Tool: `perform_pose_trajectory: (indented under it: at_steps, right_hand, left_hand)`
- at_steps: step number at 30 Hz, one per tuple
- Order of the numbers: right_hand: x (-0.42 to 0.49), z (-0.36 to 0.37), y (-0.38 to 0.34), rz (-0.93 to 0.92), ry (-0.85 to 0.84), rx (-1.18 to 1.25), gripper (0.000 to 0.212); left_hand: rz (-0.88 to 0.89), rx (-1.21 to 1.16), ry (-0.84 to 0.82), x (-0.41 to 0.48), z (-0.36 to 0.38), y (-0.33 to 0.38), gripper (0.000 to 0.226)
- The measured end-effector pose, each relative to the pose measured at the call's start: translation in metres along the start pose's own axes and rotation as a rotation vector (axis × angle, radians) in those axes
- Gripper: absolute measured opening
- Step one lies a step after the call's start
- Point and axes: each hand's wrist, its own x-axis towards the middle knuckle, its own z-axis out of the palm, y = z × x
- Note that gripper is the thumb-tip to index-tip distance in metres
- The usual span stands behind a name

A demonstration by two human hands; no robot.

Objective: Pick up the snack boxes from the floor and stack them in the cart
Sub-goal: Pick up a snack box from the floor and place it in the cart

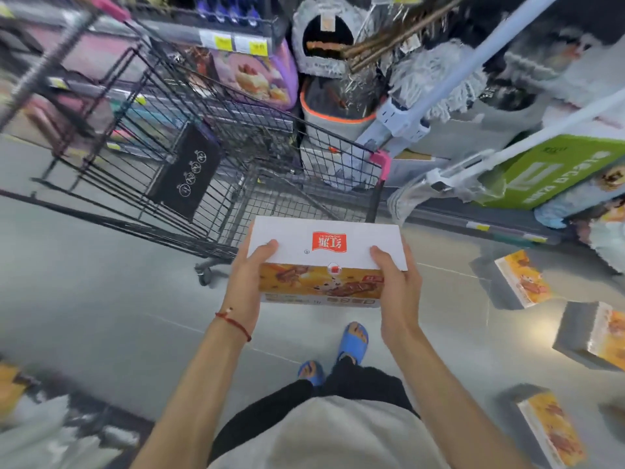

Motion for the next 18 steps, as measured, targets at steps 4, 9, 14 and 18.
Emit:
perform_pose_trajectory:
  at_steps: [4,9,14,18]
  right_hand:
    - [0.033,0.024,-0.014,0.004,-0.13,-0.076,0.051]
    - [0.067,0.06,-0.02,0.05,-0.241,-0.174,0.053]
    - [0.1,0.107,-0.013,0.116,-0.25,-0.308,0.062]
    - [0.126,0.155,-0.002,0.133,-0.243,-0.275,0.052]
  left_hand:
    - [0.029,-0.018,0.097,0.028,-0.005,0.023,0.05]
    - [0.007,-0.029,0.148,0.068,-0.023,0.042,0.044]
    - [-0.049,-0.023,0.13,0.127,-0.054,0.052,0.045]
    - [-0.114,0.023,0.065,0.189,-0.091,0.058,0.051]
